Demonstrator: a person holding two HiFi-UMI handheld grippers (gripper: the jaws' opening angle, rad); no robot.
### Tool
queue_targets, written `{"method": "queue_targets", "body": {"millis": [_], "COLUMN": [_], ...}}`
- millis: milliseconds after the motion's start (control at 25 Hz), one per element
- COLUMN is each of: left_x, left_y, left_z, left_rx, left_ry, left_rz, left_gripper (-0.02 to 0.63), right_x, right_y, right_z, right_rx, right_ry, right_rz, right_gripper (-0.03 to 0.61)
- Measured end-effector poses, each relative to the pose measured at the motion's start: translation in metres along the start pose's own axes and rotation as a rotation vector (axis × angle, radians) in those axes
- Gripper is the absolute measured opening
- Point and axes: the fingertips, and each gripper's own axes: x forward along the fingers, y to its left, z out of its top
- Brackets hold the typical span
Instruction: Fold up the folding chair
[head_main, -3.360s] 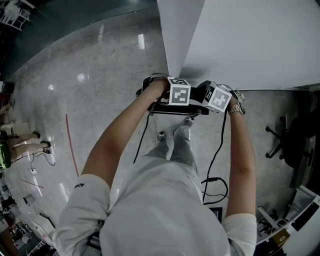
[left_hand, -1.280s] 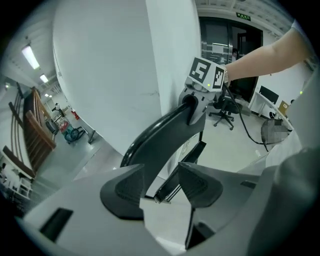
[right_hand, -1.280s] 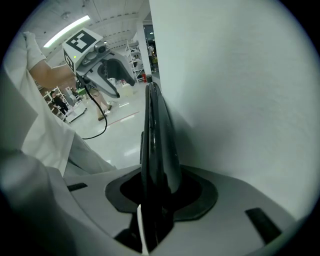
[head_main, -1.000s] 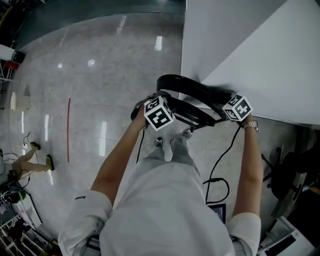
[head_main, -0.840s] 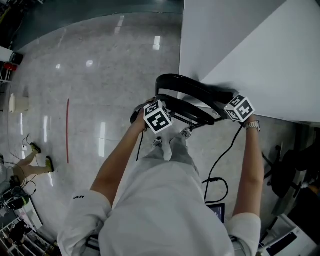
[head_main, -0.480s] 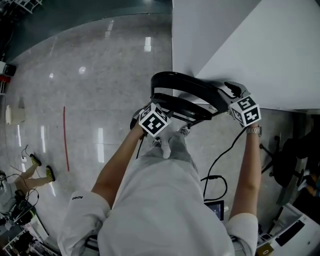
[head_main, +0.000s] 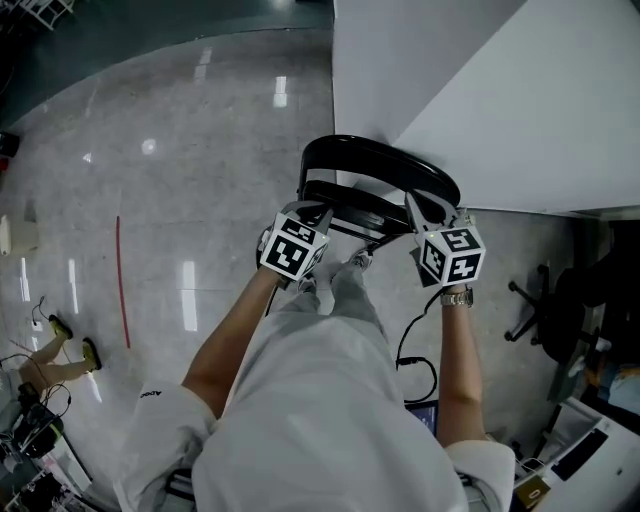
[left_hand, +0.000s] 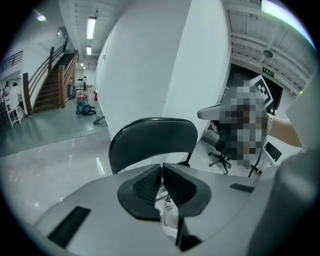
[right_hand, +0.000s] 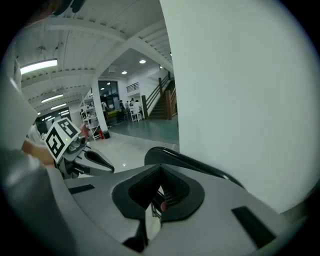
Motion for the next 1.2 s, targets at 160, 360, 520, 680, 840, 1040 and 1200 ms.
{"method": "queue_targets", "body": {"millis": [160,360,520,680,840,1040,1200], "left_x": [-0.018,-0.049,-0.073,-0.097,-0.123,-0.149,-0.166], "left_y": [0.004,0.026,0.041,0.048,0.044,0.025,0.003], "left_z": [-0.015,-0.036,-0.043,-0.047,-0.051,-0.066,-0.08], "left_rx": [-0.074,-0.165,-0.233,-0.301,-0.361,-0.405,-0.419], "left_ry": [-0.065,-0.142,-0.201,-0.282,-0.363,-0.393,-0.377], "left_rz": [0.033,0.16,0.281,0.44,0.613,0.829,0.971], "left_gripper": [0.011,0.011,0.011,0.011,0.011,0.011,0.011], "right_x": [0.011,0.029,0.038,0.041,0.041,0.031,0.017], "right_y": [0.052,0.112,0.146,0.171,0.189,0.206,0.226], "right_z": [-0.008,-0.008,-0.004,-0.004,-0.005,-0.006,-0.018], "right_rx": [0.068,0.023,0.024,-0.002,-0.043,-0.07,-0.122], "right_ry": [-0.024,-0.013,-0.009,-0.011,-0.03,-0.053,-0.033], "right_rz": [0.062,0.165,0.252,0.356,0.444,0.545,0.662], "right_gripper": [0.003,0.003,0.003,0.003,0.003,0.003,0.005]}}
